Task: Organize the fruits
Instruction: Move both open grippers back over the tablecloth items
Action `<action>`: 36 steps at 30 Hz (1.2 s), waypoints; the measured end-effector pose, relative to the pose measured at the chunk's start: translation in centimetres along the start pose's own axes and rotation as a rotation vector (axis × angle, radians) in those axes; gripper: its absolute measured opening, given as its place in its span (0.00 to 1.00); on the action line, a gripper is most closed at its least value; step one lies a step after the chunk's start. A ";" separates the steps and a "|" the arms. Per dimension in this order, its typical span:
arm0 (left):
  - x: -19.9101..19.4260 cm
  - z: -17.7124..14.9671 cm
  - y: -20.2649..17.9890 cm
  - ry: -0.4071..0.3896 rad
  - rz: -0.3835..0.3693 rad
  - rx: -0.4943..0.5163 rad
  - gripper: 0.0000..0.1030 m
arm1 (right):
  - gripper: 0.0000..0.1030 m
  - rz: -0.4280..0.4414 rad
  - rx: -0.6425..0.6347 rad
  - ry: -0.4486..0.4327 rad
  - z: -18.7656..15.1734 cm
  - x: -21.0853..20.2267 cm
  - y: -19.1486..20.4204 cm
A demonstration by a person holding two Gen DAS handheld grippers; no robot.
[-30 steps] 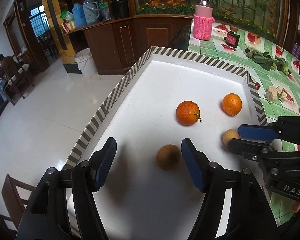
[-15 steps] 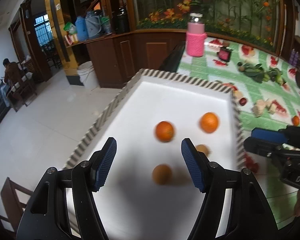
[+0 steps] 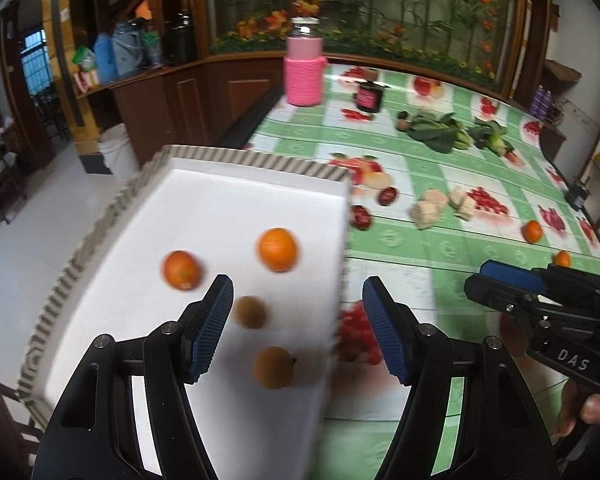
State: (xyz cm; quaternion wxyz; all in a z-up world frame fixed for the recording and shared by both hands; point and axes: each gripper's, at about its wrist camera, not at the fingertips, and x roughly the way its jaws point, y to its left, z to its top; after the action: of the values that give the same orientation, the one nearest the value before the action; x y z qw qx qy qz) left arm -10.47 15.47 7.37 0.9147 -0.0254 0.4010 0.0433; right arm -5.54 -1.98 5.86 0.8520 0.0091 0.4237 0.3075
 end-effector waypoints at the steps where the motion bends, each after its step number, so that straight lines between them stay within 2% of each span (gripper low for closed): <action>1: 0.1 0.1 -0.5 0.004 -0.010 0.001 0.66 | 0.27 -0.009 0.005 0.000 -0.2 -0.1 -0.6; 7: 1.8 0.9 -4.0 0.031 -0.065 0.013 0.66 | 0.27 -0.046 0.078 -0.006 -1.1 -1.4 -4.5; 18: 5.2 1.9 -8.7 0.064 -0.089 0.097 0.66 | 0.27 -0.072 0.059 0.024 0.4 -0.2 -6.9; 24: 8.1 1.9 -7.3 0.144 -0.108 0.036 0.66 | 0.27 -0.067 0.050 0.040 1.4 0.9 -7.6; 30: 8.7 2.4 -6.4 0.149 -0.097 0.019 0.66 | 0.27 -0.029 -0.004 0.069 4.1 3.7 -6.5; 36: 8.9 2.4 -6.3 0.165 -0.083 0.046 0.66 | 0.27 0.003 -0.022 0.106 6.6 6.7 -6.1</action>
State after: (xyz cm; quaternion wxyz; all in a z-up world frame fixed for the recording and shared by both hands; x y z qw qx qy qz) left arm -2.05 9.89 2.51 0.8799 -0.0241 0.4744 -0.0060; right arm 5.46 -1.71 3.60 0.8280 -0.0158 0.4647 0.3135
